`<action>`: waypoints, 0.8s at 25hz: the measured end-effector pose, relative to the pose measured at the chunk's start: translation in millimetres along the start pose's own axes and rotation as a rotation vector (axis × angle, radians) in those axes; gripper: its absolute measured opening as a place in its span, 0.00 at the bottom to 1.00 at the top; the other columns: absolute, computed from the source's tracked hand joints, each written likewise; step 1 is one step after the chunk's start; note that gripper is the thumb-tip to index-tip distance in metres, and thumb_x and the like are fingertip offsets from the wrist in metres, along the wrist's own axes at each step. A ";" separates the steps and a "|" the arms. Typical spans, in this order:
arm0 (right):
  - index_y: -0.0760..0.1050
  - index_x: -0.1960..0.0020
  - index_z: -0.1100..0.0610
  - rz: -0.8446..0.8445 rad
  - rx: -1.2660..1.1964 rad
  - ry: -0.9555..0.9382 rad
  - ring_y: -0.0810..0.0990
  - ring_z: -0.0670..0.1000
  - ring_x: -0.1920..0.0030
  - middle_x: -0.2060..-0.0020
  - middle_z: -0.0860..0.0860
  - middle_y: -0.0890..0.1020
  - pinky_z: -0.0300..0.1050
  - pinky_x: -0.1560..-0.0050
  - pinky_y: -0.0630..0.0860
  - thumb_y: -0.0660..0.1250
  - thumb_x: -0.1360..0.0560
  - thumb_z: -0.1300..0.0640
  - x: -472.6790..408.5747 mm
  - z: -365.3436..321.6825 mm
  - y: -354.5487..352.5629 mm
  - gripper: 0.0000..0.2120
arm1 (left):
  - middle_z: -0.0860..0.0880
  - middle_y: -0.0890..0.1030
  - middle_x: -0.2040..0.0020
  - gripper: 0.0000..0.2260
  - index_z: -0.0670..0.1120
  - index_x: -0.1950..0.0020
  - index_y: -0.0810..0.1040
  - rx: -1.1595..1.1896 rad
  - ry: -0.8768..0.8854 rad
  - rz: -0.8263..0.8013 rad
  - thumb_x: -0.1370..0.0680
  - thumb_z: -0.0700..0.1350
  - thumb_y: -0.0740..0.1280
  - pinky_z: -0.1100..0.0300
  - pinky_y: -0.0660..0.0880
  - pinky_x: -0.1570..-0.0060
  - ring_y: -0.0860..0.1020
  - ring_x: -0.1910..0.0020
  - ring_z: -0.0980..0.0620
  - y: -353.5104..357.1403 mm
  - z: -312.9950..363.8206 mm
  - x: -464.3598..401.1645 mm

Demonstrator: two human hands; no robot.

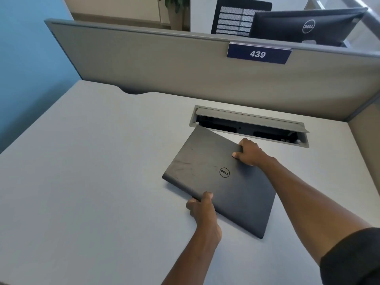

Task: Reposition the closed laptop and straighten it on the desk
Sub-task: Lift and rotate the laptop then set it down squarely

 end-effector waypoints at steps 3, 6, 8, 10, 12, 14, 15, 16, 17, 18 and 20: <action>0.71 0.38 0.62 0.031 -0.138 0.026 0.77 0.60 0.43 0.42 0.60 0.78 0.56 0.42 0.75 0.70 0.23 0.49 18.3 15.6 -13.8 0.22 | 0.43 0.77 0.41 0.19 0.48 0.39 0.67 -0.067 0.099 -0.055 0.27 0.43 0.69 0.52 0.75 0.53 0.78 0.50 0.47 1.9 21.7 1.8; 0.73 0.44 0.62 0.079 -0.205 0.061 0.76 0.57 0.52 0.47 0.60 0.80 0.49 0.54 0.70 0.69 0.23 0.49 40.1 31.4 -20.8 0.17 | 0.41 0.79 0.42 0.19 0.48 0.41 0.68 -0.150 0.195 -0.100 0.29 0.45 0.70 0.55 0.76 0.60 0.79 0.53 0.46 9.7 50.8 2.7; 0.71 0.49 0.60 0.103 -0.255 0.120 0.75 0.55 0.56 0.49 0.60 0.81 0.47 0.61 0.67 0.68 0.22 0.47 55.9 42.5 -20.3 0.16 | 0.42 0.80 0.44 0.19 0.49 0.44 0.70 -0.218 0.227 -0.132 0.32 0.48 0.70 0.50 0.80 0.57 0.80 0.53 0.44 17.7 72.1 3.0; 0.71 0.49 0.61 0.121 -0.337 0.195 0.76 0.56 0.56 0.49 0.61 0.81 0.47 0.61 0.67 0.68 0.22 0.46 71.3 52.5 -13.0 0.18 | 0.43 0.79 0.45 0.18 0.50 0.46 0.71 -0.321 0.255 -0.160 0.34 0.49 0.69 0.48 0.80 0.54 0.80 0.50 0.43 28.3 91.8 2.4; 0.72 0.45 0.64 0.141 -0.477 0.273 0.78 0.60 0.51 0.46 0.61 0.81 0.48 0.55 0.71 0.68 0.23 0.46 89.1 58.6 -1.3 0.20 | 0.43 0.78 0.44 0.19 0.48 0.44 0.71 -0.424 0.280 -0.184 0.33 0.49 0.69 0.48 0.80 0.50 0.79 0.48 0.43 42.3 108.1 -0.2; 0.74 0.41 0.65 0.167 -0.622 0.343 0.79 0.63 0.46 0.44 0.62 0.81 0.51 0.50 0.75 0.69 0.23 0.48 108.9 57.2 11.8 0.22 | 0.43 0.78 0.46 0.18 0.47 0.45 0.71 -0.495 0.337 -0.208 0.32 0.47 0.69 0.50 0.78 0.53 0.78 0.53 0.46 58.4 125.6 -1.9; 0.74 0.41 0.65 0.182 -0.689 0.378 0.79 0.63 0.45 0.43 0.62 0.82 0.52 0.49 0.76 0.69 0.23 0.48 119.7 54.9 19.3 0.22 | 0.44 0.79 0.48 0.16 0.47 0.47 0.72 -0.535 0.371 -0.221 0.32 0.46 0.68 0.51 0.78 0.54 0.77 0.56 0.47 67.2 133.1 -2.7; 0.75 0.41 0.65 0.198 -0.762 0.415 0.80 0.63 0.45 0.43 0.62 0.82 0.55 0.47 0.78 0.70 0.23 0.48 130.4 51.0 27.2 0.21 | 0.45 0.79 0.51 0.14 0.48 0.49 0.73 -0.589 0.406 -0.224 0.33 0.46 0.68 0.50 0.77 0.52 0.76 0.58 0.47 75.9 139.2 -4.6; 0.76 0.40 0.64 0.211 -0.847 0.454 0.80 0.63 0.45 0.43 0.61 0.82 0.58 0.45 0.79 0.70 0.23 0.49 141.3 46.1 35.6 0.20 | 0.48 0.80 0.54 0.12 0.49 0.52 0.73 -0.660 0.448 -0.214 0.34 0.47 0.67 0.47 0.76 0.48 0.75 0.59 0.48 84.8 144.1 -7.0; 0.76 0.39 0.63 0.216 -0.949 0.495 0.80 0.63 0.44 0.43 0.61 0.82 0.61 0.44 0.80 0.70 0.23 0.50 152.3 40.3 44.4 0.19 | 0.50 0.79 0.57 0.10 0.51 0.55 0.74 -0.749 0.500 -0.192 0.35 0.47 0.65 0.47 0.73 0.45 0.75 0.59 0.49 93.9 147.7 -8.5; 0.75 0.38 0.61 0.203 -1.172 0.575 0.80 0.63 0.43 0.41 0.59 0.82 0.63 0.46 0.81 0.69 0.22 0.53 171.1 25.8 63.0 0.17 | 0.54 0.79 0.59 0.09 0.53 0.54 0.76 -0.946 0.629 -0.158 0.33 0.48 0.63 0.50 0.64 0.48 0.74 0.59 0.51 112.4 152.4 -8.8</action>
Point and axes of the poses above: each hand's wrist, its own x-axis away from the middle knuckle, its own y-axis out of the palm, z = x × y, the point moved 4 cm from there along -x, towards the middle knuckle
